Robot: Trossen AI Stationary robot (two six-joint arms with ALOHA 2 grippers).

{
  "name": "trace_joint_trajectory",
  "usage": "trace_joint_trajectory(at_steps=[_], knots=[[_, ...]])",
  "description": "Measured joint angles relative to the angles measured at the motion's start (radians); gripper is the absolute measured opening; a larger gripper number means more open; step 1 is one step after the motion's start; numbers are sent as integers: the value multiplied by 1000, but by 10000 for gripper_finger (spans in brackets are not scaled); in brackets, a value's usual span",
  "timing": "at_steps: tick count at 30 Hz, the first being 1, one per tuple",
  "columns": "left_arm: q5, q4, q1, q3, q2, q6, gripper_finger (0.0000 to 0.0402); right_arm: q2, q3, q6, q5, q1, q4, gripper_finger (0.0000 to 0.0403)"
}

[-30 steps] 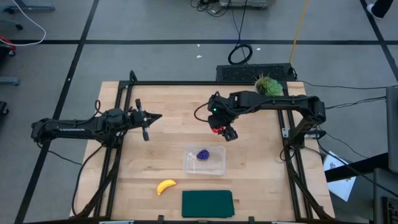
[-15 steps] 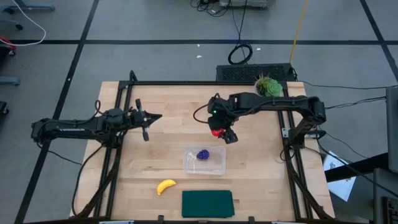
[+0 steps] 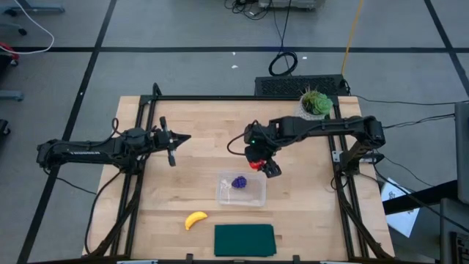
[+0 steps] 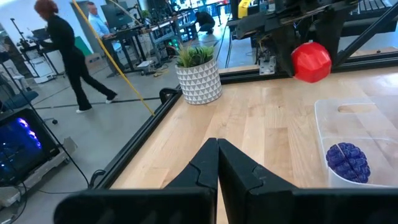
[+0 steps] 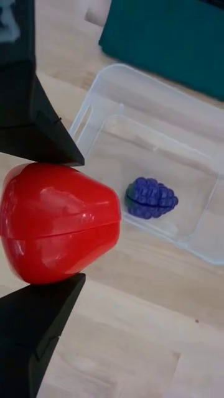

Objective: Pick and placing Produce into tupperware
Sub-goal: Put the apple into the transparent bin

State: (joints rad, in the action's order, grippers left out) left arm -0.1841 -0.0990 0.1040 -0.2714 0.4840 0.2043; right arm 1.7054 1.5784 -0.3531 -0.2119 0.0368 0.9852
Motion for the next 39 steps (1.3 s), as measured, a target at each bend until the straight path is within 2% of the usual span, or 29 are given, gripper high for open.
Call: trace_joint_trajectory(at_steps=[16,21,39], knots=[[0,0,0,0,0,-1,8,0,0,92,7,-57,-16,270],[0,0,0,0,0,-4,8,0,0,116,62,-81,-19,270],[1,20,0,0,0,-33,8,0,-1,230,85,-151,-81,270]])
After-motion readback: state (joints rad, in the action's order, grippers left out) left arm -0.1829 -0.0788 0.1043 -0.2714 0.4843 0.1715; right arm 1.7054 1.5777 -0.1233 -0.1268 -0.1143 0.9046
